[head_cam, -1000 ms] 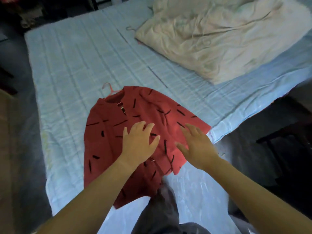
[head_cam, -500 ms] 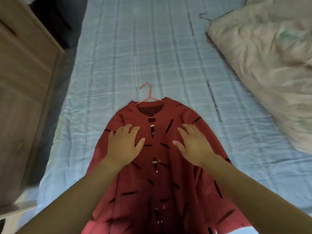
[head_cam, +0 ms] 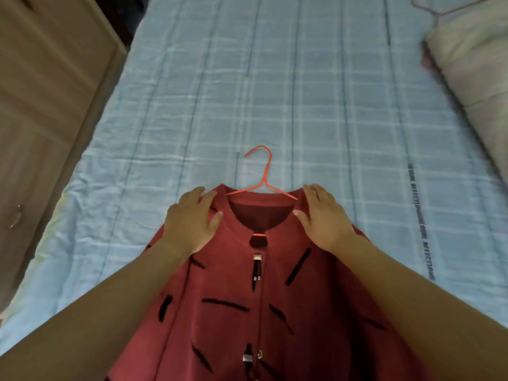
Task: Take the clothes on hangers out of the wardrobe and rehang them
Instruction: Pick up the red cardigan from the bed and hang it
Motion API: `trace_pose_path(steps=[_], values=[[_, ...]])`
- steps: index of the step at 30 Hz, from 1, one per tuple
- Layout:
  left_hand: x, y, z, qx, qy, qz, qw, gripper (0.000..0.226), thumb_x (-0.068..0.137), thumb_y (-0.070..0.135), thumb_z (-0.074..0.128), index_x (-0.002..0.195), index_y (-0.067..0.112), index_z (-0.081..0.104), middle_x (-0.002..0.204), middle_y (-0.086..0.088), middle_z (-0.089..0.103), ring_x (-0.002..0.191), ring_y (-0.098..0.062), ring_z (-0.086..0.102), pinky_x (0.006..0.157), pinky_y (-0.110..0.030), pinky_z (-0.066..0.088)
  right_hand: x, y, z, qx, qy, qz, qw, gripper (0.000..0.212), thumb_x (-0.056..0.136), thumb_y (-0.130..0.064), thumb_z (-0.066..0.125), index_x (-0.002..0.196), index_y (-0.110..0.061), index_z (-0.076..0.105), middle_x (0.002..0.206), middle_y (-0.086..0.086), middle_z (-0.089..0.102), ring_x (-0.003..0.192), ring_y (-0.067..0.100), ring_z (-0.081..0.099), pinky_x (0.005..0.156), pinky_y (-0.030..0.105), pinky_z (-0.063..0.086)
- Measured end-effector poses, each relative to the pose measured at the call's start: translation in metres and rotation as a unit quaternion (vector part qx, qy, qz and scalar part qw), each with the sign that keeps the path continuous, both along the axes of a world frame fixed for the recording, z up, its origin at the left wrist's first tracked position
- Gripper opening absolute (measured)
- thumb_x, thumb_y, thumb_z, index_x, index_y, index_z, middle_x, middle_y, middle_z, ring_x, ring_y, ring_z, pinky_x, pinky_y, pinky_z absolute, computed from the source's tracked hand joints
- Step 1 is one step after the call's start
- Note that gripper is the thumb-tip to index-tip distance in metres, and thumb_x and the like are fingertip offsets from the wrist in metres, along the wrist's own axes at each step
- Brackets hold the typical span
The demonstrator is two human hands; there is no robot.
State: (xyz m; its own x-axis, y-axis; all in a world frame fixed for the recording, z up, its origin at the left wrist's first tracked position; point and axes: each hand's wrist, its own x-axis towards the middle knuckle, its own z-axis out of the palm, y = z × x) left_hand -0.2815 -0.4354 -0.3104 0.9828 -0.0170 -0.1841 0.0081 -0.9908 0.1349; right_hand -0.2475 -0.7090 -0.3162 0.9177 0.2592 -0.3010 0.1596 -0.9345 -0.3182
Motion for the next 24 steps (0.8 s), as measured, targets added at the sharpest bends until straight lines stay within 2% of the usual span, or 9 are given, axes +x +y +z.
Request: trace_pose_path(steps=[3,6,8,11,13,15,18,21,24], values=[[0.014,0.006,-0.018,-0.009,0.013,0.01,1.0,0.068,0.082,0.055,0.026,0.133,0.016,0.048,0.124,-0.013,0.054,0.107,-0.035,0.055,0.08,-0.048,0.051,0.011,0.003,-0.02,0.021,-0.021,-0.019,0.999,0.053,0.093,-0.032,0.049,0.139,-0.006,0.037,0.128,0.017,0.045,0.11,0.035,0.047,0.084,0.045,0.046],[0.02,0.007,-0.03,-0.042,0.004,0.02,0.999,0.068,0.085,0.056,0.023,0.128,0.012,0.051,0.109,-0.014,0.057,0.092,-0.037,0.056,0.074,-0.047,0.051,0.011,0.006,-0.03,0.053,-0.039,-0.018,0.998,0.044,0.093,-0.026,0.051,0.133,-0.009,0.045,0.116,0.013,0.051,0.096,0.03,0.054,0.072,0.04,0.049],[0.022,0.005,-0.034,-0.054,-0.005,0.012,0.998,0.06,0.087,0.054,0.026,0.124,0.013,0.052,0.099,-0.015,0.059,0.083,-0.038,0.058,0.069,-0.047,0.052,0.01,0.008,-0.032,0.069,-0.047,-0.021,0.996,0.039,0.093,-0.024,0.052,0.13,-0.012,0.048,0.114,0.009,0.052,0.089,0.028,0.058,0.066,0.037,0.049],[0.022,0.002,-0.036,-0.071,-0.005,-0.012,0.997,0.041,0.089,0.05,0.027,0.117,0.025,0.042,0.091,-0.012,0.06,0.074,-0.038,0.061,0.062,-0.045,0.052,0.007,0.01,-0.032,0.091,-0.062,-0.023,0.994,0.033,0.092,-0.024,0.053,0.124,-0.015,0.053,0.11,0.006,0.055,0.081,0.027,0.061,0.059,0.032,0.045],[0.021,0.0,-0.032,-0.083,0.0,-0.017,0.996,0.035,0.089,0.051,0.026,0.113,0.028,0.04,0.088,-0.01,0.06,0.073,-0.036,0.061,0.061,-0.043,0.052,0.004,0.01,-0.029,0.103,-0.068,-0.023,0.992,0.03,0.092,-0.026,0.053,0.121,-0.017,0.055,0.106,0.004,0.057,0.079,0.026,0.062,0.058,0.032,0.046],[0.018,0.0,-0.022,-0.087,-0.008,-0.019,0.996,0.037,0.09,0.051,0.026,0.109,0.026,0.045,0.085,-0.008,0.059,0.072,-0.034,0.061,0.06,-0.041,0.051,0.001,0.008,-0.022,0.121,-0.083,-0.025,0.989,0.03,0.093,-0.031,0.051,0.118,-0.018,0.057,0.102,0.003,0.059,0.08,0.024,0.063,0.059,0.034,0.05],[0.011,0.001,0.004,-0.093,-0.034,-0.02,0.995,0.043,0.09,0.052,0.028,0.105,0.022,0.054,0.082,-0.003,0.058,0.073,-0.029,0.06,0.058,-0.035,0.048,-0.007,0.002,-0.002,0.159,-0.096,-0.039,0.982,0.039,0.09,-0.043,0.041,0.116,-0.021,0.06,0.094,0.001,0.061,0.082,0.021,0.062,0.066,0.032,0.051],[-0.007,0.002,0.044,-0.119,-0.051,-0.014,0.991,0.045,0.088,0.055,0.03,0.103,0.022,0.057,0.082,-0.001,0.058,0.077,-0.026,0.06,0.061,-0.035,0.049,-0.023,-0.003,0.03,0.181,-0.1,-0.045,0.977,0.042,0.089,-0.046,0.039,0.115,-0.023,0.063,0.091,0.0,0.063,0.085,0.019,0.061,0.073,0.028,0.047],[-0.036,0.003,0.088,-0.141,-0.074,-0.004,0.987,0.044,0.087,0.056,0.033,0.101,0.022,0.058,0.082,0.0,0.057,0.078,-0.025,0.059,0.063,-0.034,0.047,-0.045,-0.004,0.075,0.202,-0.128,-0.026,0.971,0.04,0.088,-0.044,0.042,0.112,-0.021,0.065,0.09,0.001,0.064,0.085,0.011,0.056,0.073,0.017,0.038]])
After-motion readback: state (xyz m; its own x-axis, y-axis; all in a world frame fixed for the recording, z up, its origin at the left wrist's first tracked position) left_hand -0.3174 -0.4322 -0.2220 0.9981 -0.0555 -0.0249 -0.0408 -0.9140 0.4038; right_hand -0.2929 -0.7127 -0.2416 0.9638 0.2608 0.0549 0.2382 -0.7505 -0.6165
